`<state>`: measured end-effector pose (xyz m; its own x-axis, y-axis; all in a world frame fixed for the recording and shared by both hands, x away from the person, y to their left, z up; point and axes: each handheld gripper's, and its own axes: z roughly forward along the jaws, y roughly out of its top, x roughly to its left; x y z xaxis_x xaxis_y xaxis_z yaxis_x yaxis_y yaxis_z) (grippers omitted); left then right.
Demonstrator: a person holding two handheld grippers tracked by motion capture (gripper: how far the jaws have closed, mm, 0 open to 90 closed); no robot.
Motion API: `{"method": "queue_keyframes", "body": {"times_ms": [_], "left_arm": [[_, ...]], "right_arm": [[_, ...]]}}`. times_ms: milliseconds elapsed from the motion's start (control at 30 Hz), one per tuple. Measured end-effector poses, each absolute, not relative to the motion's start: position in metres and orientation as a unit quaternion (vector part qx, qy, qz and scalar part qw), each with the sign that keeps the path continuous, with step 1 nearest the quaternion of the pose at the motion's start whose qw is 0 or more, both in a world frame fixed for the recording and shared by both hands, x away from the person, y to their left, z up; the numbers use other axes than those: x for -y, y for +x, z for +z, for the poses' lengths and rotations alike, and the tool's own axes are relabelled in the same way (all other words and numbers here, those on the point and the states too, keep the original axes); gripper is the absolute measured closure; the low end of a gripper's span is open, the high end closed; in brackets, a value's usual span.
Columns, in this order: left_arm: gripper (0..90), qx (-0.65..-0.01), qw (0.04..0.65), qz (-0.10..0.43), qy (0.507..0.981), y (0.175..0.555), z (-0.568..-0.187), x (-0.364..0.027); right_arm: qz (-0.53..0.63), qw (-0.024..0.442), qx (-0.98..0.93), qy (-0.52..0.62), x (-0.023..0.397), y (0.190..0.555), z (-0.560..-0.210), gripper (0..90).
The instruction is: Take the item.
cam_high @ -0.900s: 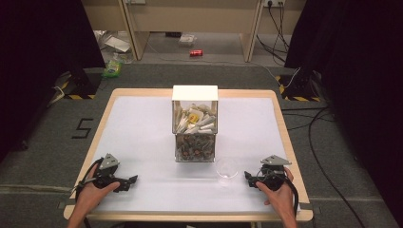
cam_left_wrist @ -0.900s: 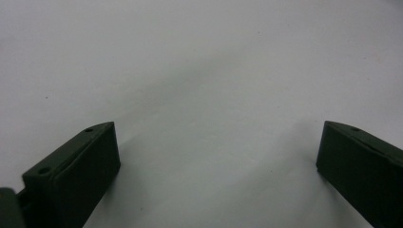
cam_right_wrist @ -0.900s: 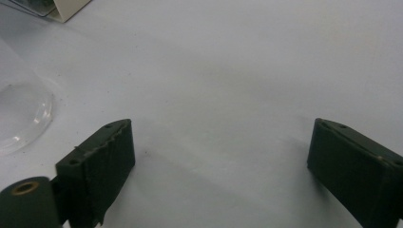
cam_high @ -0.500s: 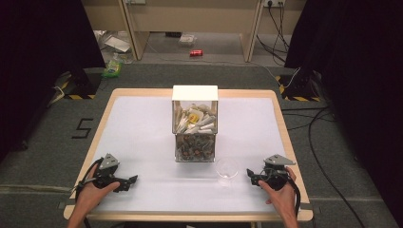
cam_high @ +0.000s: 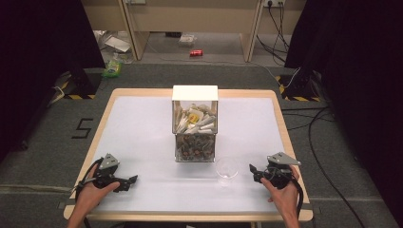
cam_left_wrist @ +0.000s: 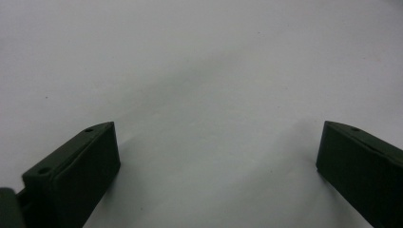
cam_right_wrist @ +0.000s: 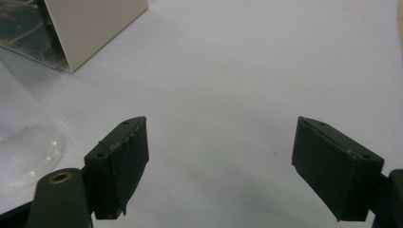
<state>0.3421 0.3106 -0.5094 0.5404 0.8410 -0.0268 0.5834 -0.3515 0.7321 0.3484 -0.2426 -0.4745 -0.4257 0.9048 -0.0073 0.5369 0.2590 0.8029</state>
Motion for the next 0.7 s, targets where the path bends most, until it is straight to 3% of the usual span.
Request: {"method": "queue_keyframes", "body": {"times_ms": [700], "left_arm": [[0.0,-0.444,0.356,0.180,0.802,0.342,-0.509,-0.310]], "right_arm": [[0.411,0.266,-0.745,0.454,0.237,0.348,-0.438,22.3]]}}
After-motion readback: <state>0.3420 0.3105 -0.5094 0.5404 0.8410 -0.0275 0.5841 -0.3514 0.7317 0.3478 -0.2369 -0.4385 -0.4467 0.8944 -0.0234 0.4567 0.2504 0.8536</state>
